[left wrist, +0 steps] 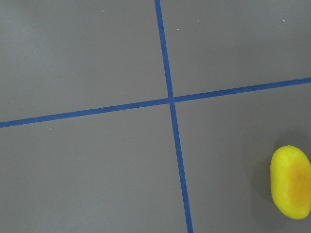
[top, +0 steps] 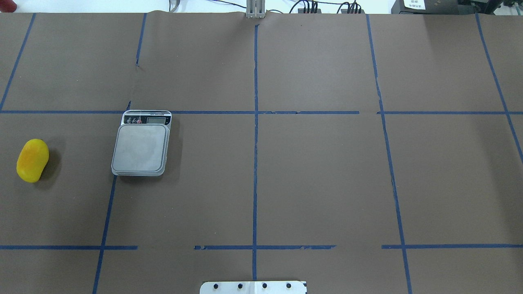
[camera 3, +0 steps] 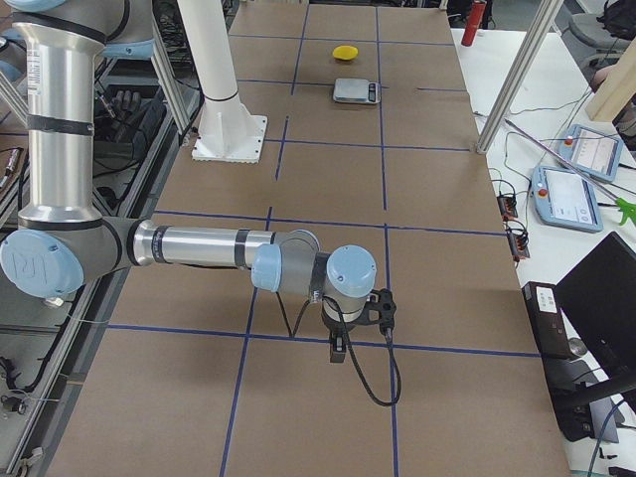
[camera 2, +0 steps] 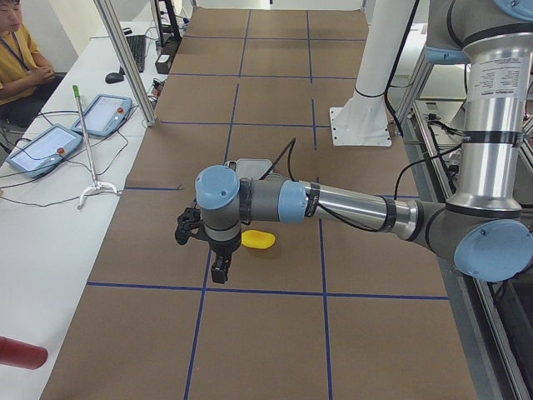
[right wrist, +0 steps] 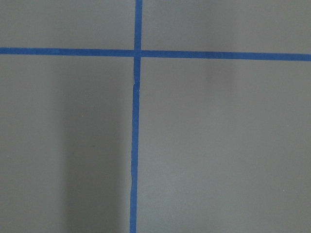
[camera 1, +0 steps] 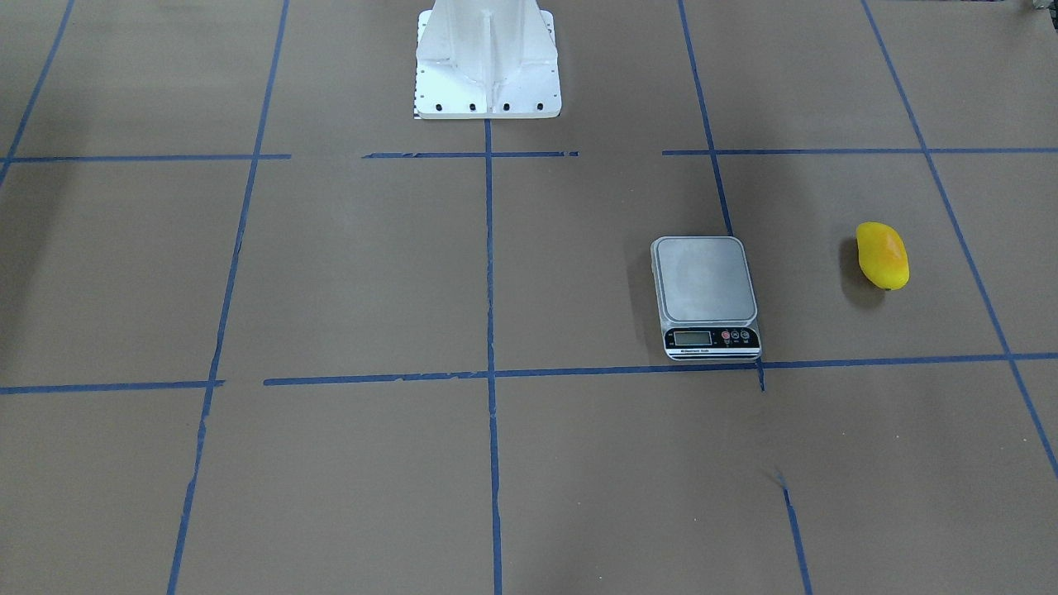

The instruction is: Weigh mango

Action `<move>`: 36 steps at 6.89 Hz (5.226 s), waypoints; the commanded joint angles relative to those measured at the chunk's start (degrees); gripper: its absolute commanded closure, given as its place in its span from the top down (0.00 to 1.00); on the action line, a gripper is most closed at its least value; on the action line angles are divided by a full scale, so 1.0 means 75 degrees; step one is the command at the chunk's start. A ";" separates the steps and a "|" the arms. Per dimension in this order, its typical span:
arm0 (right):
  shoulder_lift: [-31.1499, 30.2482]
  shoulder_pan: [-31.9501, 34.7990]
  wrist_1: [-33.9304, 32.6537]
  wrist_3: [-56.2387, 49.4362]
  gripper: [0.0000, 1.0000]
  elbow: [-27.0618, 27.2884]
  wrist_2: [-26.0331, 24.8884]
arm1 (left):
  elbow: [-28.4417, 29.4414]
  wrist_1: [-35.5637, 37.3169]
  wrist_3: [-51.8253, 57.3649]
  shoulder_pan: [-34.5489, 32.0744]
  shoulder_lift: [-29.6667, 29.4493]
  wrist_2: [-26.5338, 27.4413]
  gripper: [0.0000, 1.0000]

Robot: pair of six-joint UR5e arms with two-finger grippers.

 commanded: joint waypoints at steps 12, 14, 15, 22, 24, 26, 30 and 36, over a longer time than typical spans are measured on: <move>0.0000 0.0000 0.0000 0.0000 1.00 0.0000 0.0000 | 0.0375 -0.4184 -0.5868 0.4812 0.0233 0.0988 1.00; 0.0000 0.0000 0.0000 0.0000 1.00 0.0000 0.0000 | 0.0519 -0.4637 -0.6280 0.4887 0.0269 0.1147 1.00; 0.0000 0.0000 0.0000 0.0000 1.00 0.0000 0.0000 | 0.0541 -0.4660 -0.6199 0.4910 0.0420 0.1369 1.00; 0.0000 0.0000 0.0000 0.0000 1.00 0.0000 0.0000 | 0.0464 -0.5048 -0.6246 0.5356 0.0422 0.0954 0.00; 0.0000 0.0000 0.0000 0.0000 1.00 0.0000 0.0000 | -0.0114 -0.4453 -0.7372 0.5379 -0.0612 0.0493 0.00; 0.0000 0.0000 0.0000 0.0000 1.00 0.0000 0.0000 | 0.0095 -0.3307 -0.8631 0.5600 -0.2220 0.0504 0.00; 0.0000 0.0000 0.0000 0.0000 1.00 0.0000 0.0000 | 0.0858 -0.3313 -0.8835 0.6445 -0.2625 0.0609 0.00; 0.0000 0.0000 0.0000 0.0000 1.00 0.0000 0.0000 | -0.0417 -0.2998 -0.7500 0.4696 -0.2078 0.1008 1.00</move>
